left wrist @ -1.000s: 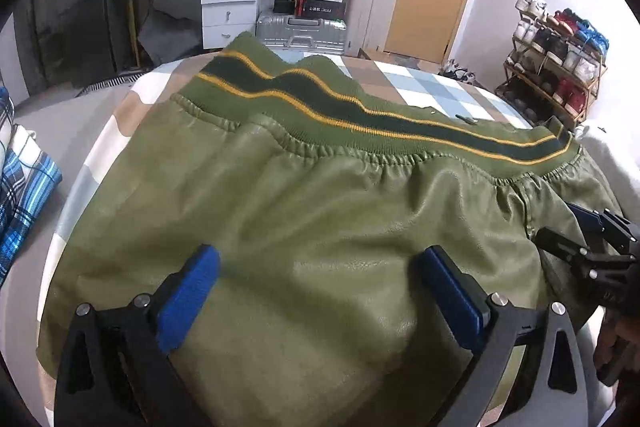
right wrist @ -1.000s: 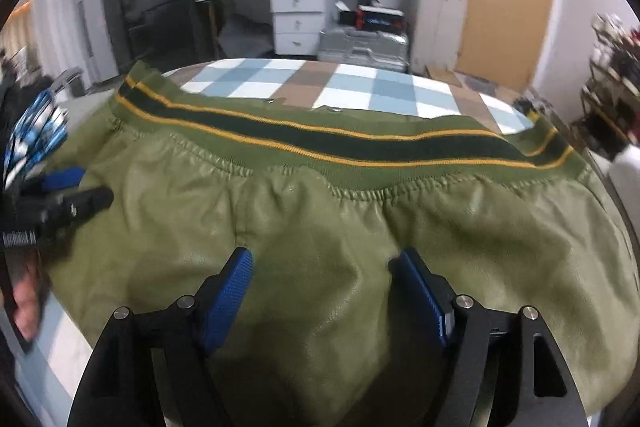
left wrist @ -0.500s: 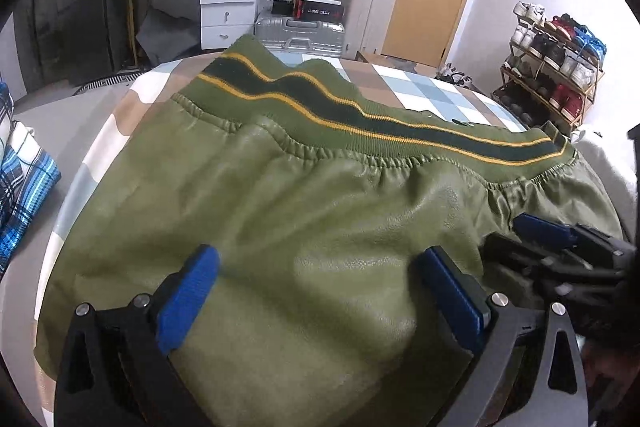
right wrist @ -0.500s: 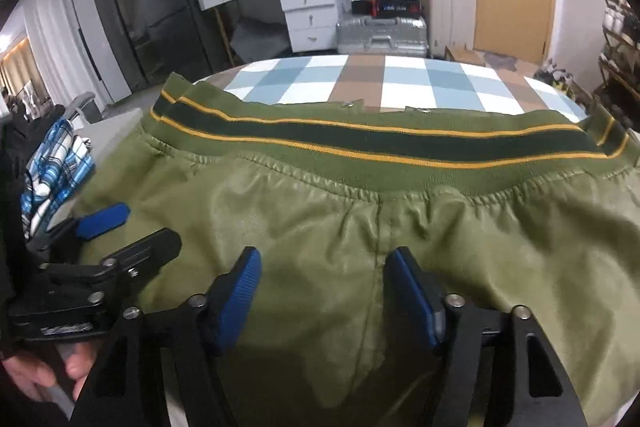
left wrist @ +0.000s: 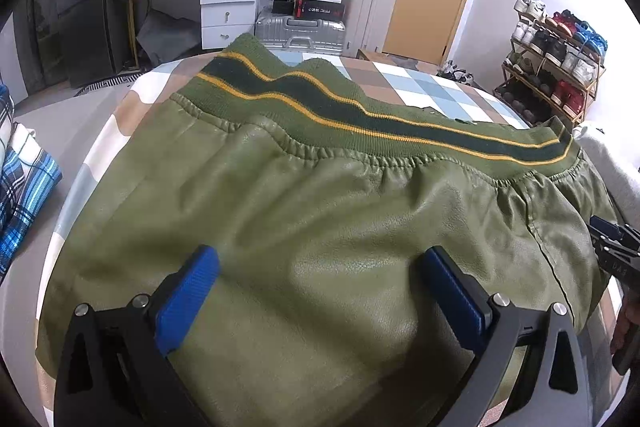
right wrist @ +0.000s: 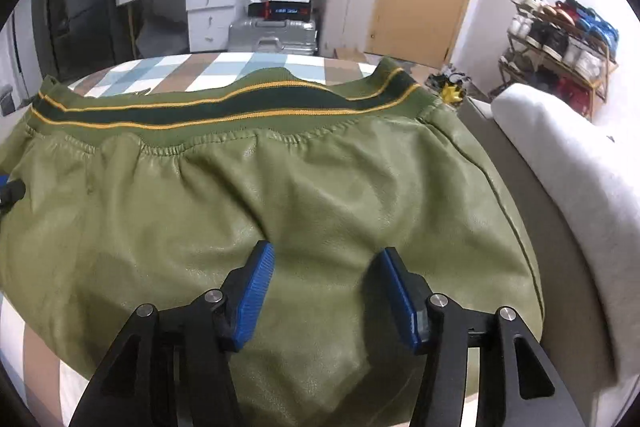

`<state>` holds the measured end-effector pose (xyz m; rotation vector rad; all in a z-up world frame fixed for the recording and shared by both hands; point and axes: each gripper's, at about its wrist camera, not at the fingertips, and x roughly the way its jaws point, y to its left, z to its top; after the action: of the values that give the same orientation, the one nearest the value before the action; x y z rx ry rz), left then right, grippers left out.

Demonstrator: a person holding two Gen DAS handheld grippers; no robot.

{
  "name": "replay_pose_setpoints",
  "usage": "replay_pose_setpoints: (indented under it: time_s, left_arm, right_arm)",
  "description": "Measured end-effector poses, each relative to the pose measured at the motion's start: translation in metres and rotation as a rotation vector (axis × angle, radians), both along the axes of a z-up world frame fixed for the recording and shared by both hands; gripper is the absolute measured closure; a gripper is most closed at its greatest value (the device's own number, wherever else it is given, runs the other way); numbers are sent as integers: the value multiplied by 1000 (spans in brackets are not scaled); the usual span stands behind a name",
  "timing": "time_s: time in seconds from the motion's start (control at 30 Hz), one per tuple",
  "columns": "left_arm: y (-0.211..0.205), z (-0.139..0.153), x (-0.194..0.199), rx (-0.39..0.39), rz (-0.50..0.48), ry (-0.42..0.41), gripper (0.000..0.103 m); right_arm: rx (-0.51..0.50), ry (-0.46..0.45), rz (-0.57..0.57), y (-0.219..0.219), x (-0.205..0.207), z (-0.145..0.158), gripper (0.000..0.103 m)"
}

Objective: Fold large clothes
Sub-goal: 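Press the jacket back flat with both grippers below the striped hem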

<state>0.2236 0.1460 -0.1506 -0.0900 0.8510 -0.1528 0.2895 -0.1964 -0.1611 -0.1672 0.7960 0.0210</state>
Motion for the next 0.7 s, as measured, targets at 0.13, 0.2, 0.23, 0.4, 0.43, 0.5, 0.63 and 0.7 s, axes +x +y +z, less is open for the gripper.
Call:
replay_pose_setpoints:
  time_s: [0.13,0.2,0.23,0.4,0.43,0.5,0.63,0.7]
  left_arm:
    - [0,0,0,5,1,0,3]
    - [-1,0,0,5,1,0,3]
    - [-1,0,0,6,1,1,3]
    - [-1,0,0,17,2,2,3]
    - [-1,0,0,17,5,3,3]
    - [-2,0,0,19,11,5,3]
    - [-6,0,0,41,13,12,2]
    - [-6,2,-1,37,16,5,2]
  right_arm:
    - [140,-17,-1,-20,-6,21,53]
    - [182,-160,10,-26,-21,38,50]
    - [215,-197,13,-30,-25,40,46]
    - [308,-92,-10,-43,6,3,47]
    - [279,-91,-3,-39,6,4,47]
    - [227,-86,3,-34,8,3,46]
    - [342,-108,36,-50,-1,6,42]
    - [470,-158,83,-54,-12,6,40]
